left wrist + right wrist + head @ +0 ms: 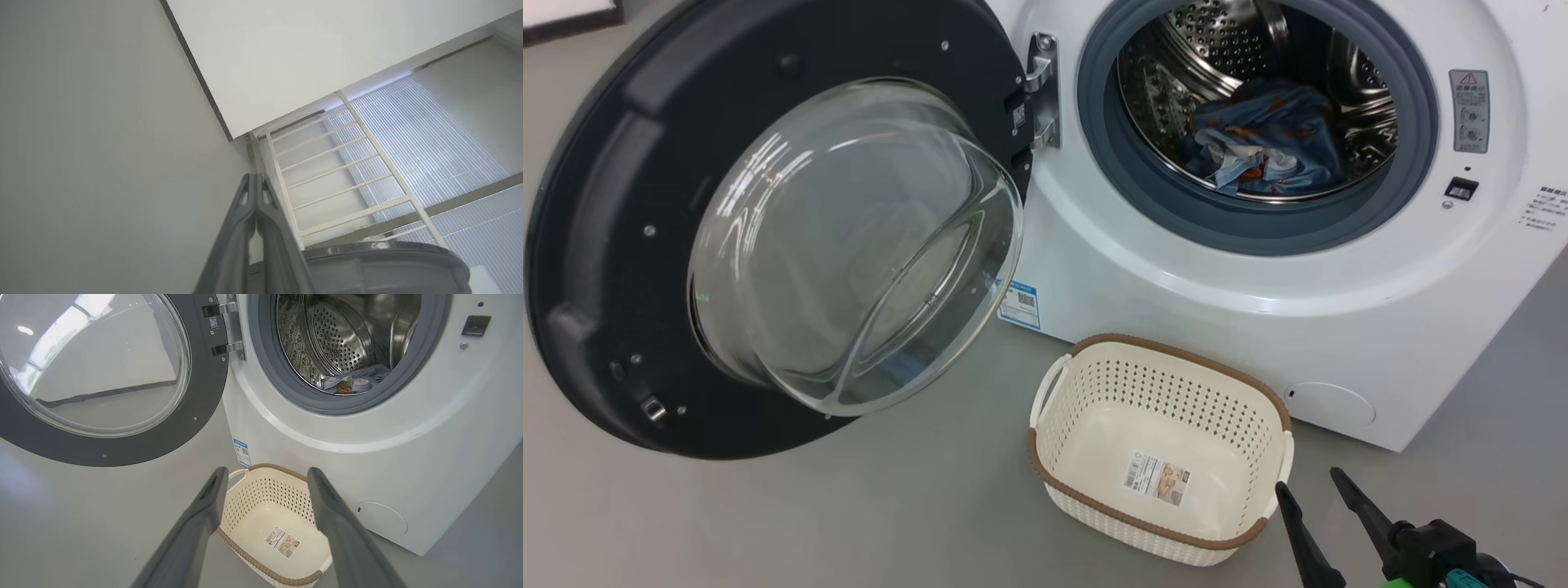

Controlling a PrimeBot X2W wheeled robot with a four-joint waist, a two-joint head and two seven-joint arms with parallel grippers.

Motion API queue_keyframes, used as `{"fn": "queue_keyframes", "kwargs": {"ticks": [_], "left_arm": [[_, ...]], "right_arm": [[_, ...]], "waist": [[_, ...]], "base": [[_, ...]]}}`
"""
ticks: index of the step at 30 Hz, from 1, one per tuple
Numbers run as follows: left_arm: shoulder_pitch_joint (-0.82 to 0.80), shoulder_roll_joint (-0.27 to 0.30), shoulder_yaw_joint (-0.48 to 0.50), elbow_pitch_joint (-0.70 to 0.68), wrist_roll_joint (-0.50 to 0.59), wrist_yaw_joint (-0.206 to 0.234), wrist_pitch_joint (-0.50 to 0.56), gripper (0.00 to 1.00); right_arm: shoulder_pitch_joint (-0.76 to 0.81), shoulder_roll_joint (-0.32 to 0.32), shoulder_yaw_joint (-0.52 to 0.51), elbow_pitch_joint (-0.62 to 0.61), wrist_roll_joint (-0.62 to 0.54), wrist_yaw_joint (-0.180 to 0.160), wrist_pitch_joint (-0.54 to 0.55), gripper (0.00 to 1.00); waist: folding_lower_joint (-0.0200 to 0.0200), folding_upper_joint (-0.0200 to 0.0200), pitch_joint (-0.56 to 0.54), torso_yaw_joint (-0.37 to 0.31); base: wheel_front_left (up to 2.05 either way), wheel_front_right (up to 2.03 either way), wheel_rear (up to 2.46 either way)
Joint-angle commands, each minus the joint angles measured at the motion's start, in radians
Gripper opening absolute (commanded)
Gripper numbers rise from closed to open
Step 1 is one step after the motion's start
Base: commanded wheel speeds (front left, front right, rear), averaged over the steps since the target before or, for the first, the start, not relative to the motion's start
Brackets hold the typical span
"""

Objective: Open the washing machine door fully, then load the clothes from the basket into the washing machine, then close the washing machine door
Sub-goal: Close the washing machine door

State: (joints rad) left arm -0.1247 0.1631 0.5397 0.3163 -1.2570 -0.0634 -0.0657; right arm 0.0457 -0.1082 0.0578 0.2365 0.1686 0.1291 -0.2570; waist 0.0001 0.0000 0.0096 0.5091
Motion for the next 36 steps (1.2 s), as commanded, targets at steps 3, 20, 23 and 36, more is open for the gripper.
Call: {"fn": "queue_keyframes", "kwargs": {"ticks": [3,20,23,36], "left_arm": [[-0.147,0.111,0.083,0.113,-0.142,-0.029,0.099,0.0],[-0.381,0.236,0.12,0.437,-0.298,-0.067,0.236,0.0],[-0.389,0.233,0.137,0.427,-0.333,-0.067,0.271,0.0],[-0.377,0.225,0.126,0.384,-0.347,-0.067,0.385,0.0]], "right_arm": [[-0.026,-0.029,0.033,-0.02,-0.011,0.002,-0.005,1.0],[-0.022,-0.084,0.013,-0.029,-0.017,0.002,-0.005,1.0],[-0.022,-0.093,0.016,-0.03,-0.016,0.002,-0.005,1.0],[-0.028,-0.126,0.026,-0.029,-0.009,0.002,-0.005,1.0]], "waist": [[-0.0001,0.0,0.026,0.005],[-0.0001,0.0,0.093,-0.066],[-0.0001,0.0,0.096,-0.077],[-0.0001,0.0,0.098,-0.102]], "base": [[0.0,0.0,0.0],[0.0,0.0,0.0],[0.0,0.0,0.0],[0.0,0.0,0.0]]}}
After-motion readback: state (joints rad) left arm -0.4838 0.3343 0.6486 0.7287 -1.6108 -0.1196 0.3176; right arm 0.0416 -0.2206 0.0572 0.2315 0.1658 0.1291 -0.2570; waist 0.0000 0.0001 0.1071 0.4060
